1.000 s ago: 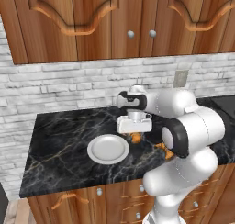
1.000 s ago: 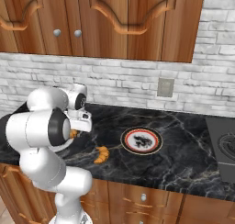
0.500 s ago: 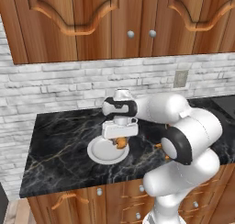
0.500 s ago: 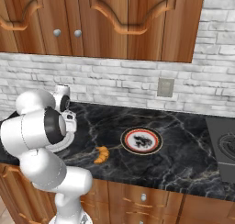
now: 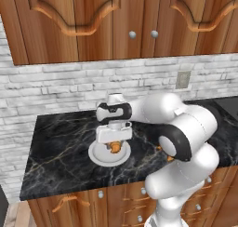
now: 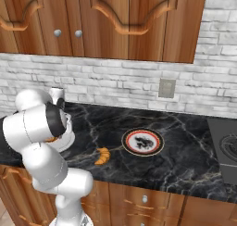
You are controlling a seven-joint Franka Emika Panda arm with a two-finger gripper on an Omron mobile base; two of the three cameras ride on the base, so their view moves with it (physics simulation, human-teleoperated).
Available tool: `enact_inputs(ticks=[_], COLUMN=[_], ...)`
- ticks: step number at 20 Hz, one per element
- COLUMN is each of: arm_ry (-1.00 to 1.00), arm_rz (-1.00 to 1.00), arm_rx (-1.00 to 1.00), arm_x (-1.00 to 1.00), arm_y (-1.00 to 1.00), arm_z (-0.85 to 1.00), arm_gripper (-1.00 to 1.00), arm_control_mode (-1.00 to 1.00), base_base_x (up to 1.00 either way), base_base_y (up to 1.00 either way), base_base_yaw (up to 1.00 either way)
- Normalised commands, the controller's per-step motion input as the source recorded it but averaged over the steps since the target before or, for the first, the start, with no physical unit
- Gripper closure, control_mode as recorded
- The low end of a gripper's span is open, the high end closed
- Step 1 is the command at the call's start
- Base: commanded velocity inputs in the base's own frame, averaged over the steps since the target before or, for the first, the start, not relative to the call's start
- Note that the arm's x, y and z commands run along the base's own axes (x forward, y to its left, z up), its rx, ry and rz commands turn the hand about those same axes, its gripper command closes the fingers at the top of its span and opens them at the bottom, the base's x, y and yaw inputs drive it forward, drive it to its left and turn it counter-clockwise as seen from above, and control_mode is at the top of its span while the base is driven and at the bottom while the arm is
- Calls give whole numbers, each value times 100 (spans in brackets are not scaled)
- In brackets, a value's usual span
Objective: Place the pastries on the plates.
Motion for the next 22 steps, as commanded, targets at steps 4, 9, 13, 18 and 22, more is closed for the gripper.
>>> enact_inputs(ticks=[4, 9, 13, 18, 22], arm_ry=[-8, -8, -15, -12, -3], arm_rz=[8, 12, 11, 3, 0], arm_rx=[0, 0, 0, 1, 8], arm_x=[13, 19, 25, -5, -12], arm_y=[7, 0, 0, -1, -4], arm_z=[-34, -49, -32, 32, 14], arm_gripper=[100, 100, -100, -100, -100], arm_control_mode=[-100, -100, -100, -100, -100], base_base_x=[0, 0, 0, 0, 0], base_base_y=[0, 0, 0, 0, 0], base_base_yaw=[0, 0, 0, 0, 0])
